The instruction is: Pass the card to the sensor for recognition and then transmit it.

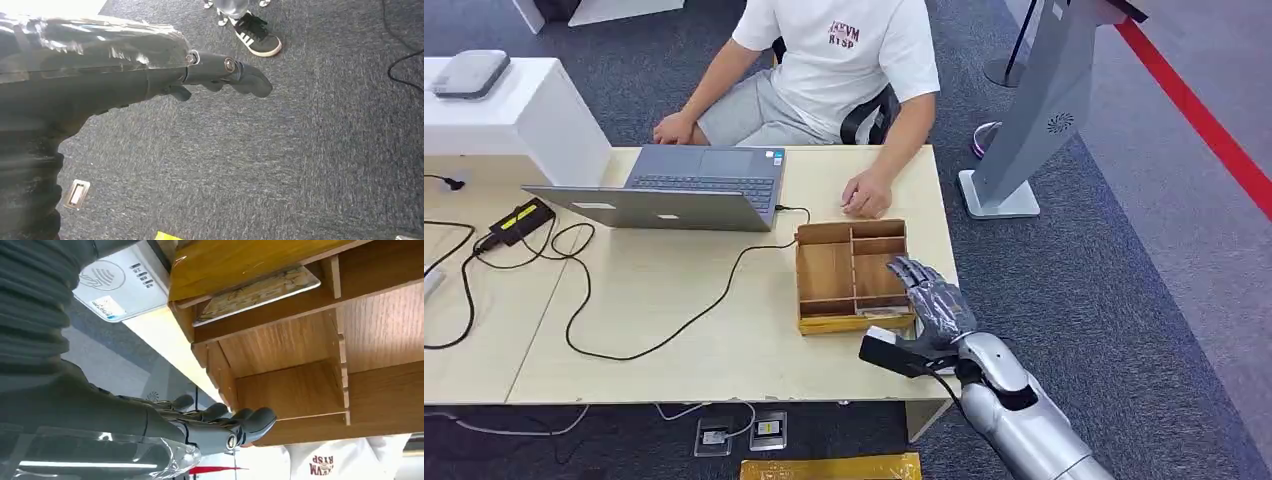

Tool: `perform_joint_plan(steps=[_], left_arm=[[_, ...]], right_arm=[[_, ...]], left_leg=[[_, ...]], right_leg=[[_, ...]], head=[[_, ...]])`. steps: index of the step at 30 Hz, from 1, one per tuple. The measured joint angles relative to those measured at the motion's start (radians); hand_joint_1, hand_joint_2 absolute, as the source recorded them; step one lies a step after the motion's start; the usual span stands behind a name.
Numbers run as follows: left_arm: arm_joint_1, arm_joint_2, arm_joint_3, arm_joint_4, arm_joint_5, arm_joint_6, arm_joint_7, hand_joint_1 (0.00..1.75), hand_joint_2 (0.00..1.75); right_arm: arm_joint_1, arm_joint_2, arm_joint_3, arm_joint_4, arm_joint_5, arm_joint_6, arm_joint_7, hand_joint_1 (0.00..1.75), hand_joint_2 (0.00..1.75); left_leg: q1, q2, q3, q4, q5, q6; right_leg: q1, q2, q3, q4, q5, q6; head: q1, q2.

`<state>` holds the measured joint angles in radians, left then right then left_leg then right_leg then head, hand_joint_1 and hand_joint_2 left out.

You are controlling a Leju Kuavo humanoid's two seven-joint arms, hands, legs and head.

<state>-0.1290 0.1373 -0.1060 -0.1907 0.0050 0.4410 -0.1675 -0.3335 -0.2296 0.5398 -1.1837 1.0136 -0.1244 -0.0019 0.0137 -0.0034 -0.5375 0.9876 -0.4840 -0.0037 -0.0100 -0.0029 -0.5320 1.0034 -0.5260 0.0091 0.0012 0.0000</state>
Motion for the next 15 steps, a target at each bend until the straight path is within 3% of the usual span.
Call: perform_joint_plan(steps=[11,12,13,14,15], left_arm=[[0.0,0.0,0.0,0.0,-0.003,0.0,0.0,0.0,1.75],[0.0,0.0,0.0,0.0,-0.003,0.0,0.0,0.0,1.75],[0.0,0.0,0.0,0.0,-0.003,0.0,0.0,0.0,1.75],[0.0,0.0,0.0,0.0,-0.003,0.0,0.0,0.0,1.75],[0.0,0.0,0.0,0.0,-0.003,0.0,0.0,0.0,1.75]], right_arm=[[-0.002,0.016,0.002,0.0,-0.002,0.005,-0.006,0.0,1.75],[-0.004,0.017,0.002,0.0,-0.002,0.005,-0.007,0.75,1.75],[-0.005,0.019,0.002,0.0,-0.002,0.005,-0.009,1.62,1.75],[-0.006,0.019,0.002,0.0,-0.002,0.005,-0.009,1.62,1.75],[-0.006,0.02,0.002,0.0,-0.002,0.006,-0.01,1.75,1.75]], left_leg=[[0.0,0.0,0.0,0.0,0.0,0.0],[0.0,0.0,0.0,0.0,0.0,0.0],[0.0,0.0,0.0,0.0,0.0,0.0],[0.0,0.0,0.0,0.0,0.0,0.0],[0.0,0.0,0.0,0.0,0.0,0.0]], right_leg=[[0.0,0.0,0.0,0.0,0.0,0.0],[0.0,0.0,0.0,0.0,0.0,0.0],[0.0,0.0,0.0,0.0,0.0,0.0],[0.0,0.0,0.0,0.0,0.0,0.0],[0.0,0.0,0.0,0.0,0.0,0.0]], head=[[0.0,0.0],[0.0,0.0],[0.0,0.0],[0.0,0.0],[0.0,0.0]])
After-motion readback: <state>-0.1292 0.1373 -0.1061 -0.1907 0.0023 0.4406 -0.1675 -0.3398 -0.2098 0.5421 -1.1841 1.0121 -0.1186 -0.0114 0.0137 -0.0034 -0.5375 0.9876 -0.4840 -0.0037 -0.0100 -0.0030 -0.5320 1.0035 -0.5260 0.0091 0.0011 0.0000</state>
